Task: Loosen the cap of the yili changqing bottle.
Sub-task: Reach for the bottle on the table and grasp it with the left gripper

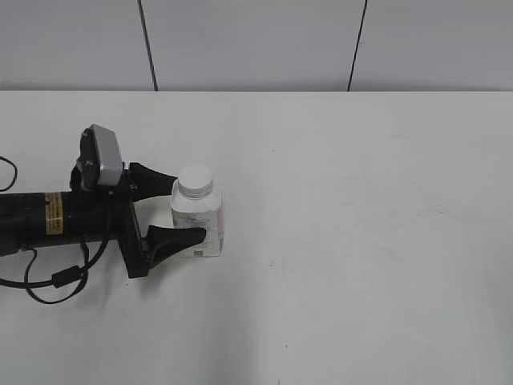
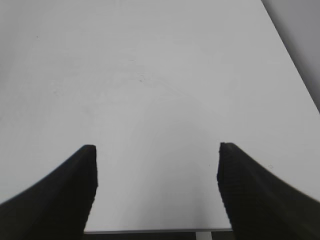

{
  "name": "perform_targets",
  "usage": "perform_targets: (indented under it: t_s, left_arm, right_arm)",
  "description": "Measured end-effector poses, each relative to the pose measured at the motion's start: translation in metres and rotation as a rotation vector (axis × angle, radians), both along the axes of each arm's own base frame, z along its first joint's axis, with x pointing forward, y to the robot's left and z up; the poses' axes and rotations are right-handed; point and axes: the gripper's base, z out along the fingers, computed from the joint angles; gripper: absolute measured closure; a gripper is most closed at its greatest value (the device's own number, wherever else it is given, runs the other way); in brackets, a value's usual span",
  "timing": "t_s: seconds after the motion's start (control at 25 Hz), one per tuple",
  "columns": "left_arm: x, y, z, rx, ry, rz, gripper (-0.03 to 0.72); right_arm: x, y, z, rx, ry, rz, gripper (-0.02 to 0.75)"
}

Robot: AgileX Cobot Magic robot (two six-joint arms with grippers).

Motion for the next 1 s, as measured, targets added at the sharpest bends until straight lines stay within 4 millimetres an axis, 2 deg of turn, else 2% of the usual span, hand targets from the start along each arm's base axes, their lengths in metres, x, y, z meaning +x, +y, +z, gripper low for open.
perform_targets:
  t_s: [0.16, 0.4, 0.52, 0.72, 1.0]
  left_arm:
    - [0.0008, -0.0098, -0.0075, 0.001, 0.015, -0.026, 0.093]
    - [0.0004, -0.0101, -0.0116, 0.023, 0.028, -0.023, 0.113]
    - [0.0004, -0.0101, -0.0117, 0.024, 0.028, -0.022, 0.149]
    - [0.0009, -0.0099, -0.0118, 0.024, 0.029, -0.016, 0.268]
    - [0.0009, -0.0100, -0.0117, 0.024, 0.028, -0.017, 0.270]
  right_arm:
    - [0.0000, 0.0000, 0.0000, 0.000, 0.000, 0.000, 0.150]
    - [0.0000, 0.0000, 0.0000, 0.000, 0.000, 0.000, 0.150]
    - [0.0000, 0.0000, 0.0000, 0.000, 0.000, 0.000, 0.150]
    - [0.0001, -0.0010, 0.0000, -0.010, 0.000, -0.007, 0.150]
    - [0.0001, -0.0010, 0.0000, -0.010, 0.000, -0.007, 0.150]
